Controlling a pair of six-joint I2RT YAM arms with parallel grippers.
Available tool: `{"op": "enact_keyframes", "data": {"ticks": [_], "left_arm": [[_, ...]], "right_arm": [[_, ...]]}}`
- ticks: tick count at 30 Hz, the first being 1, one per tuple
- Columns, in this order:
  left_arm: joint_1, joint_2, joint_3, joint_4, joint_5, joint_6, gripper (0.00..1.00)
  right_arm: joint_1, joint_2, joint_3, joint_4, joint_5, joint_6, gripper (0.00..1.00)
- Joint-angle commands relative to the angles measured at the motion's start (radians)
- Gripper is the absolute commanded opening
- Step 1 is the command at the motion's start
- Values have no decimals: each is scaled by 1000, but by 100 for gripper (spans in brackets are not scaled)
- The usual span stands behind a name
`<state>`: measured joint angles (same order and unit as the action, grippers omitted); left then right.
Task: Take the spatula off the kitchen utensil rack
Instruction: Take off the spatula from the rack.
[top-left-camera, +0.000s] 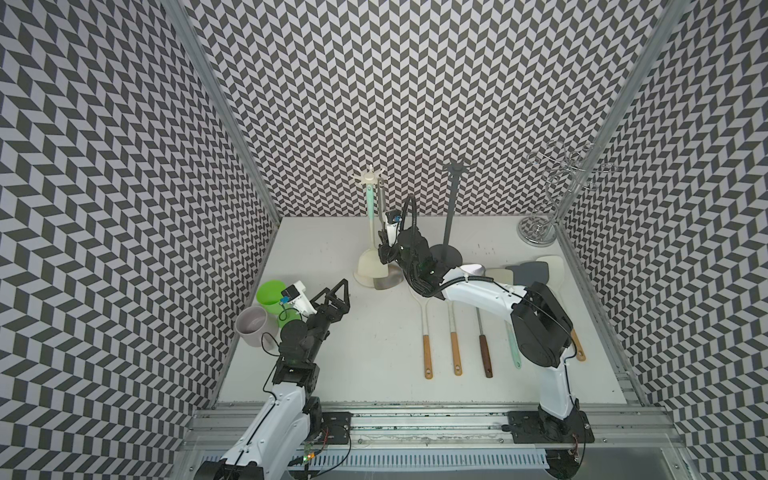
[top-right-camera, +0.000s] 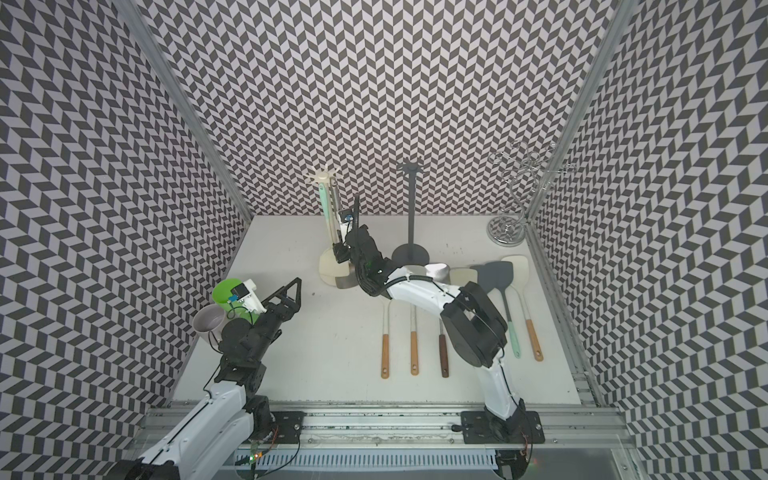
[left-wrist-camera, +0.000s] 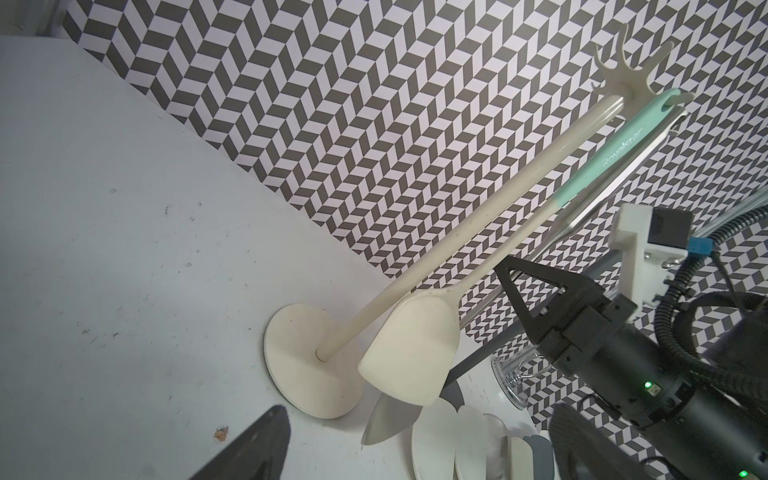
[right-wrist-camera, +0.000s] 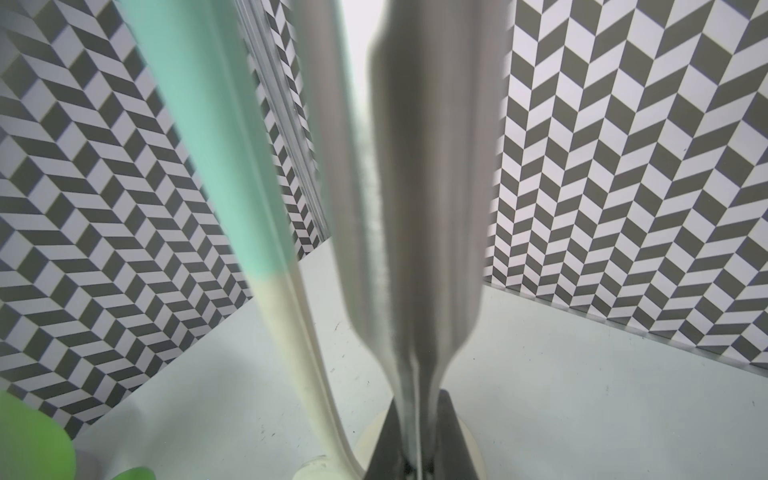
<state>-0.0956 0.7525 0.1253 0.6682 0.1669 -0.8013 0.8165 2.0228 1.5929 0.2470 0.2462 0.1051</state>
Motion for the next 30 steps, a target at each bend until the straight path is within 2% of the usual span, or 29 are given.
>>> {"op": "enact_keyframes", "data": {"ticks": [1, 6, 12, 15, 18, 21, 23, 25, 30], "left_arm": [[5, -4, -15, 11, -10, 22, 99], [5, -3, -15, 11, -11, 24, 99], [6, -2, -16, 13, -9, 28, 99], [6, 1, -16, 17, -8, 30, 99], [6, 5, -16, 22, -5, 33, 99], [6, 10, -15, 28, 0, 36, 99], [6, 14, -14, 34, 6, 39, 99], [6, 14, -14, 40, 14, 43, 99], [5, 15, -14, 61, 37, 47, 99]], "right_arm": [[-2, -100, -1, 62, -67, 4, 0], [-3, -156, -34, 37, -141, 9, 0], [-5, -169, 14, -114, -31, -23, 0], [-7, -173, 32, -180, -22, -49, 0], [-8, -212, -30, -123, -98, -62, 0], [-8, -231, -49, -117, -92, -71, 0], [-9, -261, -100, -66, -48, -60, 0], [-15, -292, -154, -10, -63, -53, 0], [-17, -350, -196, -31, -43, -45, 0]]}}
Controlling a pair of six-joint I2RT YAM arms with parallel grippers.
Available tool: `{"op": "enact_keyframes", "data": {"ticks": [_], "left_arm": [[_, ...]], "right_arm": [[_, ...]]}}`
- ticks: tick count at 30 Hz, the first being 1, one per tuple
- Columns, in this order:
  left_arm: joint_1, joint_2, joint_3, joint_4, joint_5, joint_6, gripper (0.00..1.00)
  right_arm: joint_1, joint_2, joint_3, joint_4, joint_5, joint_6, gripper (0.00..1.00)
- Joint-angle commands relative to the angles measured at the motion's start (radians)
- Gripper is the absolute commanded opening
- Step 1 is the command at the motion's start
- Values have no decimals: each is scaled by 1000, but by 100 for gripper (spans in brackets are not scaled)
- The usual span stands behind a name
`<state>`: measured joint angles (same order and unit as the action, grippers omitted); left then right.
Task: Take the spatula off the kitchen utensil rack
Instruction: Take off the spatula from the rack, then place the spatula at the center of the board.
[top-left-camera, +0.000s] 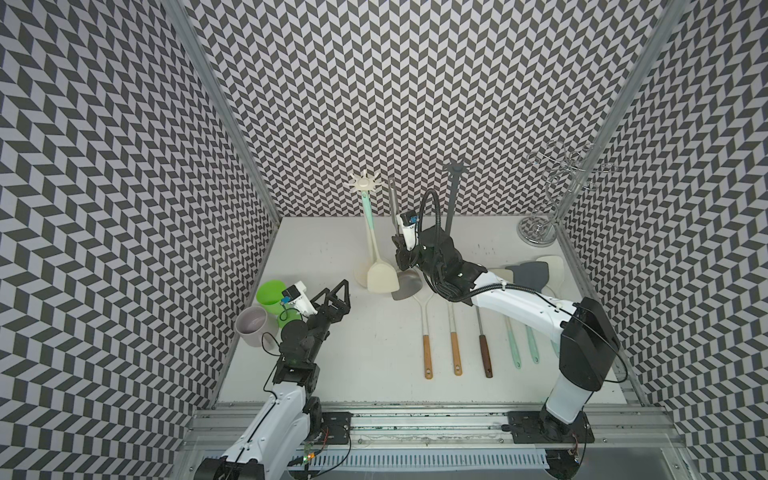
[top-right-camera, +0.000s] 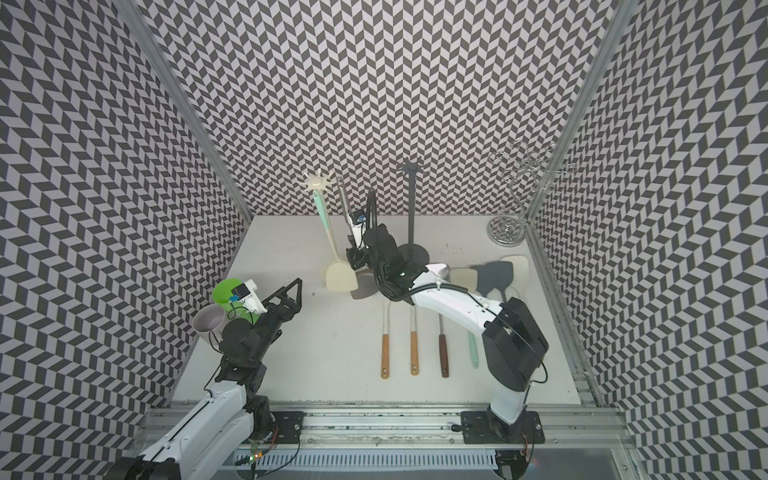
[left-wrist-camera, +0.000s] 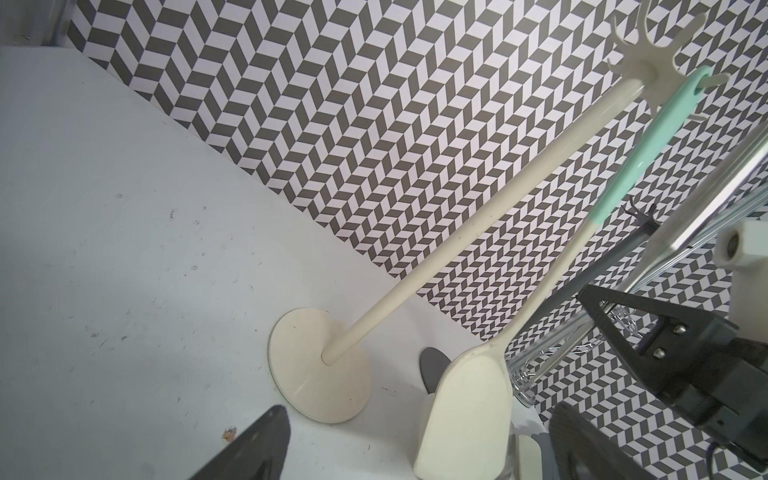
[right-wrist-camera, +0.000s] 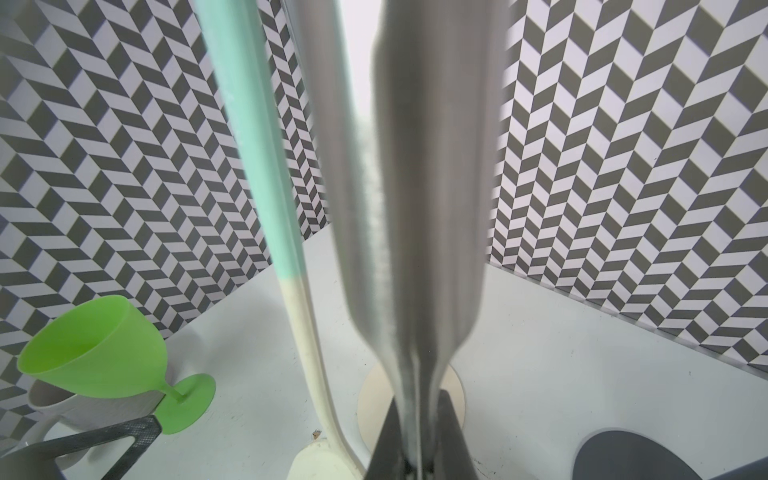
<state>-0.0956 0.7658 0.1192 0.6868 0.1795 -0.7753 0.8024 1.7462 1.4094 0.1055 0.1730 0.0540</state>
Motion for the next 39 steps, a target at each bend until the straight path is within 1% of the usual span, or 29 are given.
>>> {"op": "enact_keyframes", "data": {"ticks": [1, 8, 13, 20, 26, 29, 32, 39], "left_arm": [[3, 2, -7, 47, 28, 23, 99], [-7, 16, -4, 72, 47, 28, 99], [-29, 24, 2, 93, 61, 40, 99], [-78, 38, 14, 115, 63, 69, 99], [-108, 14, 23, 114, 73, 78, 99], [-132, -10, 27, 135, 94, 76, 99], [-163, -28, 28, 192, 141, 89, 99], [-213, 11, 25, 351, 253, 59, 99]], "right_arm": [[-3, -91, -30, 108, 46, 7, 0], [-7, -171, -73, 6, 160, -37, 0], [-7, -239, -114, -38, 170, -79, 0], [-8, -242, -97, -130, 284, -119, 0], [-6, -292, -111, -176, 255, -143, 0], [-4, -323, -145, -205, 204, -179, 0], [10, -347, -184, -242, 134, -241, 0], [70, -356, -260, -314, 89, -370, 0]]}}
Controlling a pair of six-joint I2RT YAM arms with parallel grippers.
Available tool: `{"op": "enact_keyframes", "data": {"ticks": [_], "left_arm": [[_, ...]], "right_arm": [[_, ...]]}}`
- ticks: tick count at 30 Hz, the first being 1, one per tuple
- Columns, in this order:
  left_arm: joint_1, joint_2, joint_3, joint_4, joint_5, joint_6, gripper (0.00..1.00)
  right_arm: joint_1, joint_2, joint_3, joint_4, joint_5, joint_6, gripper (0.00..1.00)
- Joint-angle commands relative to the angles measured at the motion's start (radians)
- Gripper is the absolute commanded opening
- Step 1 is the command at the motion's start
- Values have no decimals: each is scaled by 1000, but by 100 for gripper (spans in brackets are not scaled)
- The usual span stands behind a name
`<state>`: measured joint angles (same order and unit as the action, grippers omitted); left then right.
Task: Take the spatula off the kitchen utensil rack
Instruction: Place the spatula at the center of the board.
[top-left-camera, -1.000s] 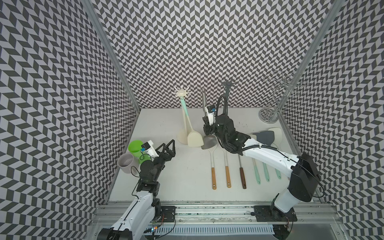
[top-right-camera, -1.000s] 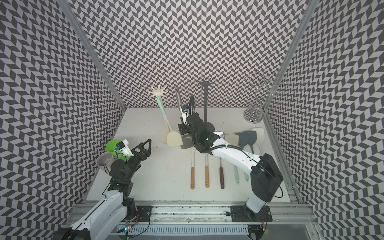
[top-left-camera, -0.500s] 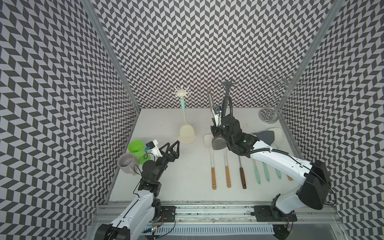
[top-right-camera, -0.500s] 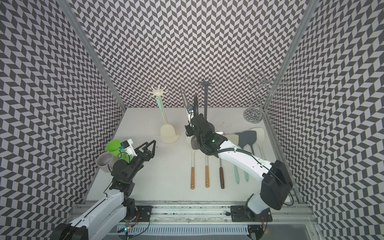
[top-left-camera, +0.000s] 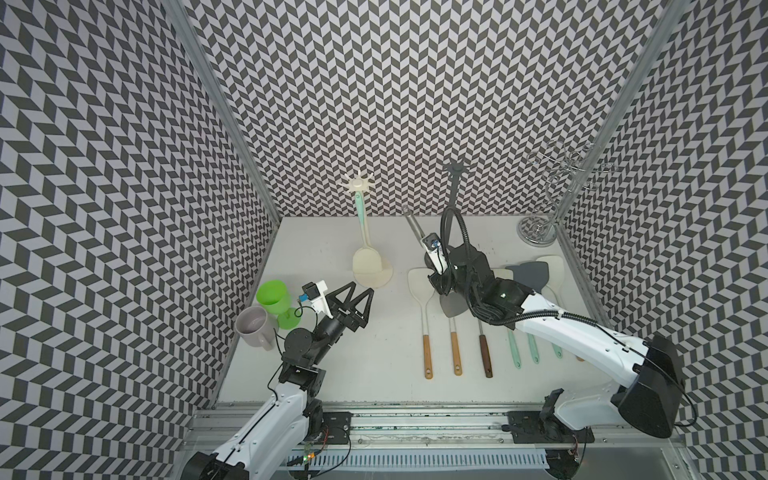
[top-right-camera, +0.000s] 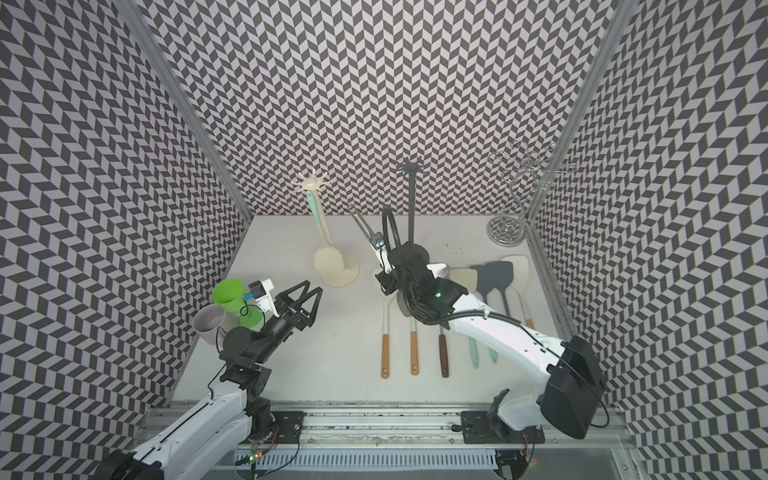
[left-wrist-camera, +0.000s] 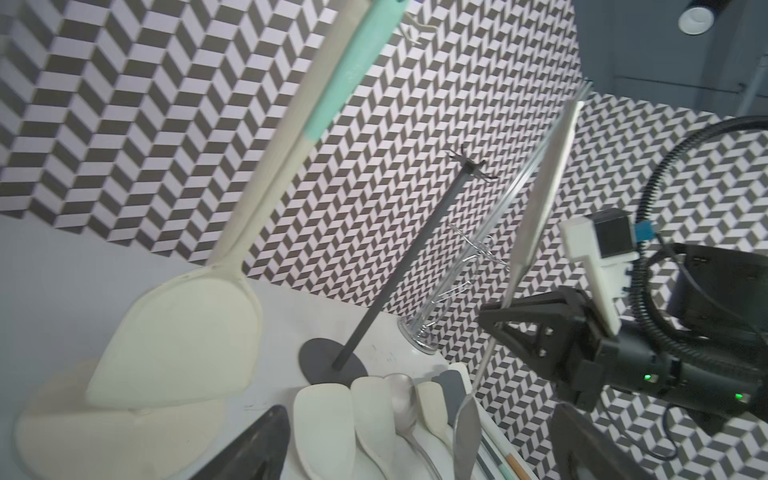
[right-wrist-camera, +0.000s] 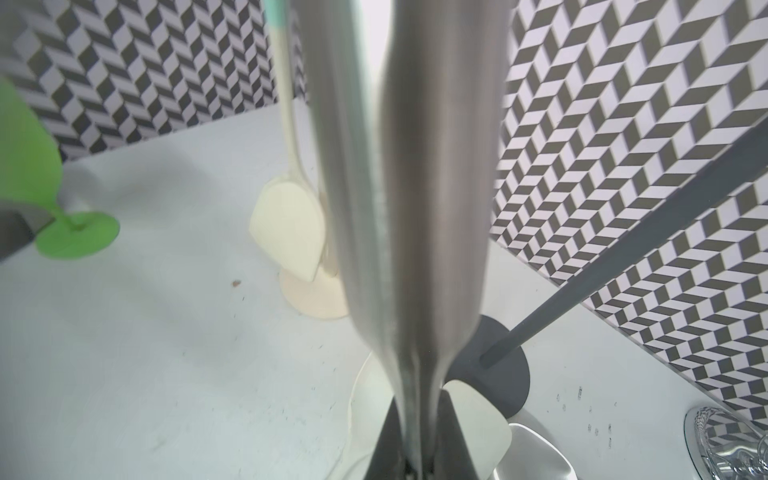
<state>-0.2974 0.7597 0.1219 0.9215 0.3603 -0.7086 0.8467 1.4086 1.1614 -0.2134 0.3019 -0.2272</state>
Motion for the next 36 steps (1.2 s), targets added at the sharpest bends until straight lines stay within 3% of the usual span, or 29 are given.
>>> {"op": "enact_keyframes", "data": {"ticks": [1, 9, 17, 22, 26, 32, 36], "left_arm": [[-12, 31, 19, 145, 86, -18, 99], [-9, 152, 10, 320, 174, -97, 99], [1, 149, 1, 343, 181, -109, 94], [12, 154, -2, 339, 178, -117, 77], [17, 156, 2, 327, 174, -120, 57], [11, 233, 23, 382, 223, -141, 52], [7, 288, 33, 432, 256, -158, 34]], "right_arm": [[39, -17, -16, -3, -45, -107, 0], [183, 42, -14, -68, 3, -185, 0], [257, 114, 16, -130, 59, -174, 0], [270, 97, 0, -97, 57, -174, 0], [273, 72, -4, -77, 47, -169, 0], [278, 31, -21, 16, 31, -162, 0], [277, 30, -17, 48, -6, -171, 0]]}}
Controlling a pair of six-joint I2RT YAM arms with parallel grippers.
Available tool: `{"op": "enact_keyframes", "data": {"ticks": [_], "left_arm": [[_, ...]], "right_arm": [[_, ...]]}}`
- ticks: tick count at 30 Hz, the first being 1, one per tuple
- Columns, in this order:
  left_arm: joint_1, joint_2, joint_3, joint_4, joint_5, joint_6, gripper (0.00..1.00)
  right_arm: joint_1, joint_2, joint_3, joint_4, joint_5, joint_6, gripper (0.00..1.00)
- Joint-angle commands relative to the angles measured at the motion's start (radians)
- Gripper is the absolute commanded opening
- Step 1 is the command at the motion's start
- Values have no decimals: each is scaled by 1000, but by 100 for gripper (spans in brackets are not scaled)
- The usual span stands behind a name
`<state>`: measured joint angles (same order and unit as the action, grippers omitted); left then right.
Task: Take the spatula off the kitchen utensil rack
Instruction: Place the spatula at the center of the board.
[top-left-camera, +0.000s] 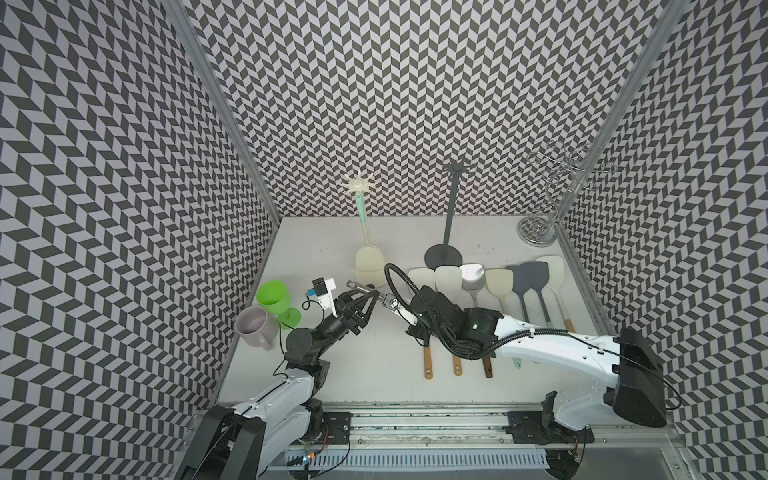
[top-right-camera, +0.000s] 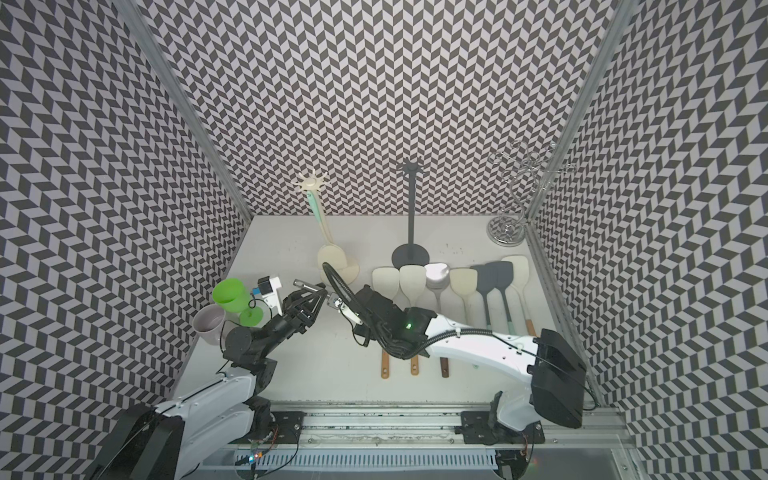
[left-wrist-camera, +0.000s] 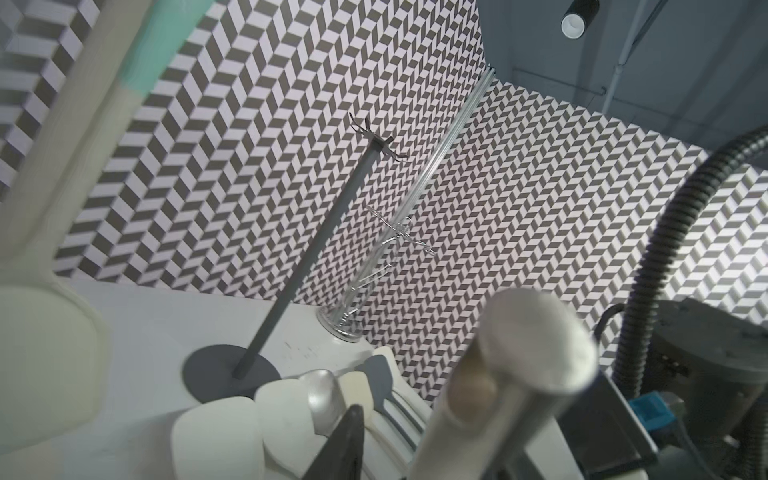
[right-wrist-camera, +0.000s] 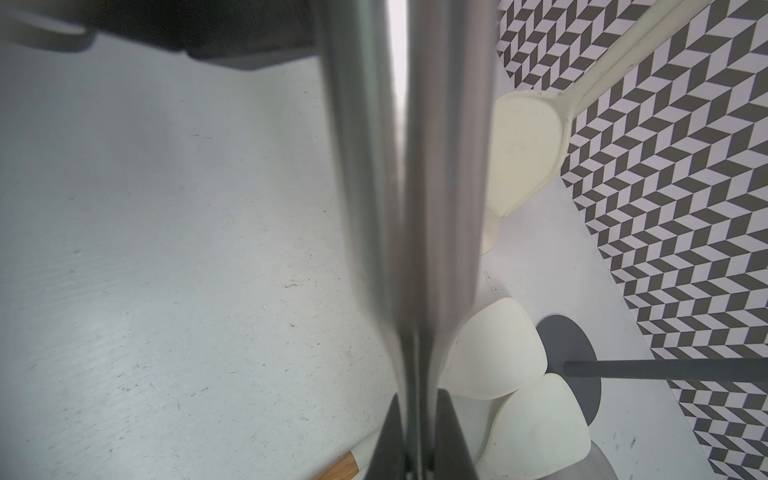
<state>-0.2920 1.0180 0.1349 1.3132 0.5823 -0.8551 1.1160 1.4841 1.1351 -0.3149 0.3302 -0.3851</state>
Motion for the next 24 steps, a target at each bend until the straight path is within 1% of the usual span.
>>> {"op": "enact_keyframes", "data": {"ticks": [1, 3, 6, 9, 10, 14, 19, 22, 23, 24], "left_arm": [[2, 35, 22, 48, 38, -15, 32], [2, 43, 25, 53, 43, -19, 30], [2, 42, 24, 53, 45, -21, 21], [-1, 43, 27, 52, 46, -19, 2], [-2, 44, 28, 52, 48, -19, 0], [-5, 37, 20, 65, 35, -25, 0], [-7, 3, 2, 62, -3, -31, 0], [-9, -21, -11, 59, -21, -36, 0], [-9, -29, -13, 59, -26, -38, 0], [-7, -38, -15, 56, -30, -37, 0]], "right_arm": [[8, -44, 9, 154, -39, -16, 0], [10, -38, 10, 153, -43, -19, 0], [13, -21, 14, 147, -48, -20, 0], [19, -8, 20, 143, -48, -18, 0], [20, -3, 23, 143, -43, -15, 0], [20, 8, 41, 137, -19, 1, 0], [21, 10, 54, 114, -5, 55, 0], [21, 0, 27, 138, 18, 89, 24], [19, -4, 19, 149, 18, 98, 35], [20, -8, 12, 158, 23, 112, 43]]}}
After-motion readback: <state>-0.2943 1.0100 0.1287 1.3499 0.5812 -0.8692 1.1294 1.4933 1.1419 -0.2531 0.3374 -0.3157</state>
